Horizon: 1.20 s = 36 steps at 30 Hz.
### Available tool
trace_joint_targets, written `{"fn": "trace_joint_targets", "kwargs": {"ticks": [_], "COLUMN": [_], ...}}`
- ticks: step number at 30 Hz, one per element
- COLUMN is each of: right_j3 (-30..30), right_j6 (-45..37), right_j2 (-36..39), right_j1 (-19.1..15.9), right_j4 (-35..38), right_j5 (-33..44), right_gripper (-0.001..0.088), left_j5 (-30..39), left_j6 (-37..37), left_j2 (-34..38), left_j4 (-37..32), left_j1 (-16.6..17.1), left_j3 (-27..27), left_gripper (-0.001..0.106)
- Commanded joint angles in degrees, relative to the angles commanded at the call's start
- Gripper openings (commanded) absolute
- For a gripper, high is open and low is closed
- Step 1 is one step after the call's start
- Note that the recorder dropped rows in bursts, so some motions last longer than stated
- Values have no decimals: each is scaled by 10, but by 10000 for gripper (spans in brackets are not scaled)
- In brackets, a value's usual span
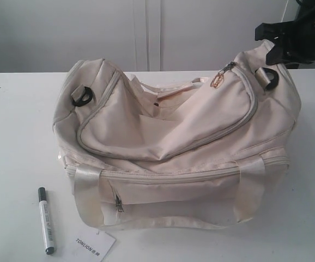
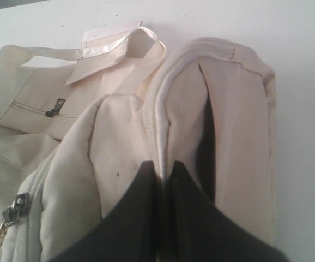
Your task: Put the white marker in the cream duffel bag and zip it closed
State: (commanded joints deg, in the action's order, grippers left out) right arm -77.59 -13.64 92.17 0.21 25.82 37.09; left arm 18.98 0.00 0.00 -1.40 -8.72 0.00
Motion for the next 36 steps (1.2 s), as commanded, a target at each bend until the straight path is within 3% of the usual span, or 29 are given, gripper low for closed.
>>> {"fn": "trace_joint_targets", "kwargs": {"ticks": [5,11,15,31,36], "right_j3": [0,0,0,0,0], "right_j6": [0,0,0,0,0], "right_j2": [0,0,0,0,0], "right_j1": [0,0,0,0,0], "right_j4": [0,0,0,0,0], "right_j5": [0,1,1,1,0], "right_gripper": [0,0,0,0,0], "left_j5": [-21,-197,-253,-365,-306], "left_j6": [0,0,0,0,0], "left_j2": [0,0,0,0,0], "left_j4": [0,0,0,0,0], "left_j1": [0,0,0,0,0], "left_j3": [0,0,0,0,-22], "left_gripper": [0,0,0,0,0]}}
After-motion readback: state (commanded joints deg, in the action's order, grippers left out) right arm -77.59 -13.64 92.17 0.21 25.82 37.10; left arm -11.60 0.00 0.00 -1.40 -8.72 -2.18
